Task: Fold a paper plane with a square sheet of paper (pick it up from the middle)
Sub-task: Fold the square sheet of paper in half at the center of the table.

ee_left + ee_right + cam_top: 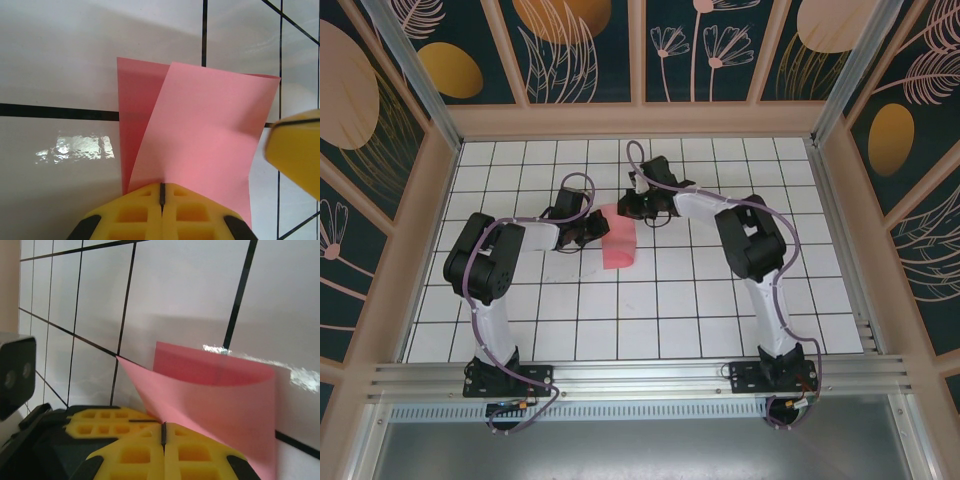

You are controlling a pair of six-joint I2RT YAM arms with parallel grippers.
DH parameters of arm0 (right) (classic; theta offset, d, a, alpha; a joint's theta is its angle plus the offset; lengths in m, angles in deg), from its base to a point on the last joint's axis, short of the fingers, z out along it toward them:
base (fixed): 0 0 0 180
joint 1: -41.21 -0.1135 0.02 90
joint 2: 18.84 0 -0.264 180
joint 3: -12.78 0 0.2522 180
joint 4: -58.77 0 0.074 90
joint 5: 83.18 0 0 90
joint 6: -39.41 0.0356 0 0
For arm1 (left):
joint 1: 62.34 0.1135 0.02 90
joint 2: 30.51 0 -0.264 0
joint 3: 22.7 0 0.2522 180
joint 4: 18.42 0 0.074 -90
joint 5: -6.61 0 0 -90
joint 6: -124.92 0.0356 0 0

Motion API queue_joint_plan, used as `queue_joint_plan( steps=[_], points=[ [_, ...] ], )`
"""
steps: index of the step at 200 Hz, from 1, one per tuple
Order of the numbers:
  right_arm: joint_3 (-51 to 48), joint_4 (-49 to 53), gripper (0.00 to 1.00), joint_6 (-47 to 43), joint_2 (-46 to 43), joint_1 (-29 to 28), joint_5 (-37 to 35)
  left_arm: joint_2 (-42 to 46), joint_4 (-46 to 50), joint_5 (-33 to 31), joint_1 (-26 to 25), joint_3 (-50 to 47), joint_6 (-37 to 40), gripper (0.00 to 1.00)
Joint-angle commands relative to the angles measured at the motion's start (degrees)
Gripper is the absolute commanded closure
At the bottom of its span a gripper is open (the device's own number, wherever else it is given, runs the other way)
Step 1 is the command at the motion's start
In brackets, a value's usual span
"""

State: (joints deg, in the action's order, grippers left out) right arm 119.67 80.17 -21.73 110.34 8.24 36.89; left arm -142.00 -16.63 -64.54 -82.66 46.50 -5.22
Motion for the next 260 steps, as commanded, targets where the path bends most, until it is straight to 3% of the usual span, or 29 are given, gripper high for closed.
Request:
queue_joint_plan(
  steps=[1, 51, 101, 156, 217, 260],
  points=[
    [3.2, 2.8, 1.00, -0.4, 3.4, 0.6, -0.4, -4.8, 12.5, -6.2, 0.0, -3.6, 0.3, 0.97],
    [3.6, 3.2, 1.00, 0.0, 5.9, 1.3, -3.0, -4.8, 12.4, -6.3, 0.0, -4.2, 0.7, 0.97],
    [3.7, 2.9, 1.00, 0.5, 6.6, 5.6, -6.4, -4.9, 12.1, -6.6, 0.0, -5.3, 0.6, 0.97],
    [6.0, 3.2, 1.00, 0.2, 3.1, 6.6, -5.1, -5.0, 11.9, -6.6, 0.0, -5.4, 0.8, 0.98],
    [-15.1, -4.9, 1.00, -0.7, -12.0, 3.2, 6.4, -5.3, 11.1, -6.4, 0.0, -5.6, 0.5, 0.98],
    [-19.4, -5.6, 1.00, 1.5, -11.9, 0.2, 8.1, -5.1, 10.3, -6.7, 0.0, -6.2, 0.2, 0.98]
  ],
)
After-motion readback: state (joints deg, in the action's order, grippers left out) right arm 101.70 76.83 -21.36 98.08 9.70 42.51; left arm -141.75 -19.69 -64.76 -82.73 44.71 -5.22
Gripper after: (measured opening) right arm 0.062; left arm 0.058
